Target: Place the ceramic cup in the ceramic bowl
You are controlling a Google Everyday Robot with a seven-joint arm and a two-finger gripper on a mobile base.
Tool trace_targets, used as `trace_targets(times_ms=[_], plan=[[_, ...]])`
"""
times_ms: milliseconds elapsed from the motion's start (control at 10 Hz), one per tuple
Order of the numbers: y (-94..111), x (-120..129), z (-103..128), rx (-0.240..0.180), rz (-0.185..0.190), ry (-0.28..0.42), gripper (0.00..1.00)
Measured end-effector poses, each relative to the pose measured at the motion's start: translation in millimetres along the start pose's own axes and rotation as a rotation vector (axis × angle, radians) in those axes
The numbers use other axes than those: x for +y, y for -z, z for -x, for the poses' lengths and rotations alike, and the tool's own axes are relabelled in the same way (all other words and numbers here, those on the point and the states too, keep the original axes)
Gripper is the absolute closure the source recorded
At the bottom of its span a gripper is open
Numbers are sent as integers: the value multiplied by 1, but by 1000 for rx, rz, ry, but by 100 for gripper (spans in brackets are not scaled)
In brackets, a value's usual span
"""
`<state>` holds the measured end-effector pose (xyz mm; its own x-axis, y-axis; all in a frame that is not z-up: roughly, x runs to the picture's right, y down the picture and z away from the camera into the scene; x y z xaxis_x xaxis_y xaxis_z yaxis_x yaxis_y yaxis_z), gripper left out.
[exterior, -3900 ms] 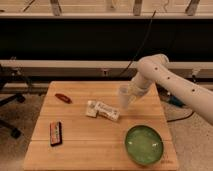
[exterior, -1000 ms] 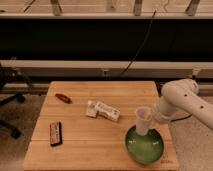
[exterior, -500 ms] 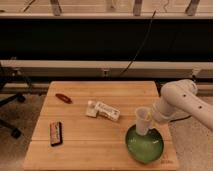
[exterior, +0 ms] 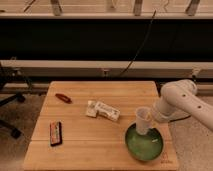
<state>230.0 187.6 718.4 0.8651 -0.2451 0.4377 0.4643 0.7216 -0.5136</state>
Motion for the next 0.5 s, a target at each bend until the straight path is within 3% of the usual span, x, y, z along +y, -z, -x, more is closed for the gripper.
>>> trace_targets(times_ms=[500], plan=[[-5,-3,-5,2,1,5,100]])
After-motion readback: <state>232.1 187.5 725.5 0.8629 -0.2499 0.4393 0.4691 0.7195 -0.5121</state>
